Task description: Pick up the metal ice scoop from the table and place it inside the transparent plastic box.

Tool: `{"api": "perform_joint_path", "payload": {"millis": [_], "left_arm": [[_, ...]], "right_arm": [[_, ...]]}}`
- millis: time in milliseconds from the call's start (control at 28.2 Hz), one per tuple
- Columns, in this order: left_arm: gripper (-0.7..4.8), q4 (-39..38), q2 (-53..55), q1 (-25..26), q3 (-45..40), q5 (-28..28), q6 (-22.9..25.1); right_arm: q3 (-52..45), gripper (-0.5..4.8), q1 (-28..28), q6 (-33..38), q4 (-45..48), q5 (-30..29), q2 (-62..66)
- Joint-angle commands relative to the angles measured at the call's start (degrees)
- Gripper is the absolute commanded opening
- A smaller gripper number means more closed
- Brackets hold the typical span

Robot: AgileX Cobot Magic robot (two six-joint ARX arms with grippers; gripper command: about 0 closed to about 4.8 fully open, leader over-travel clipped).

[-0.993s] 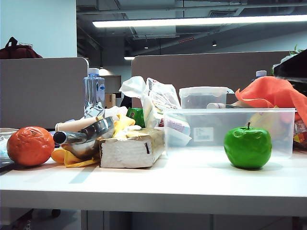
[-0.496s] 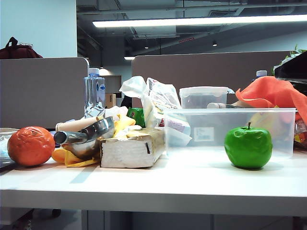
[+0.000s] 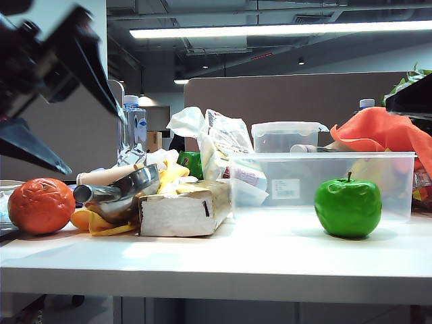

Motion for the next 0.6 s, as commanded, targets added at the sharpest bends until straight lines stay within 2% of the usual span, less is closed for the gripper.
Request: {"api": "perform_joint_path", "payload": {"millis": [35,142,284,425,532,603], "left_arm": [[4.79,0.90,4.63,-0.13,1.92,-3.58,0.44],[4.79,2.12,7.80,-0.11,2.05,-7.45,0.59],[4.79,7.82,10.71,-0.11,2.05,-7.58,-1.05],[4.79,10.12,12.09,-0.11,2.05,-8.48,-2.40],[4.60,10.05,13.09,-0.11,2.05,-8.52,-2.56],[3.93,9.92,14.29,-0.11,2.05,-8.50,-2.58]], "right_arm": [[0.11,-0.01,0.02,-0.02,0.79,0.07,-0.02],[0.11,-0.01,0.02,-0.02,0.79,0.04,-0.02],[0.11,-0.01,0.02,-0.02,0.76,0.04,-0.02],[0.11,-0.01,0.02,-0.02,0.79,0.04,0.00],[0.11,-0.01,0.02,-0.02,0.79,0.07,0.00],[0.11,-0.01,0.02,0.00,0.79,0.07,0.00]]}}
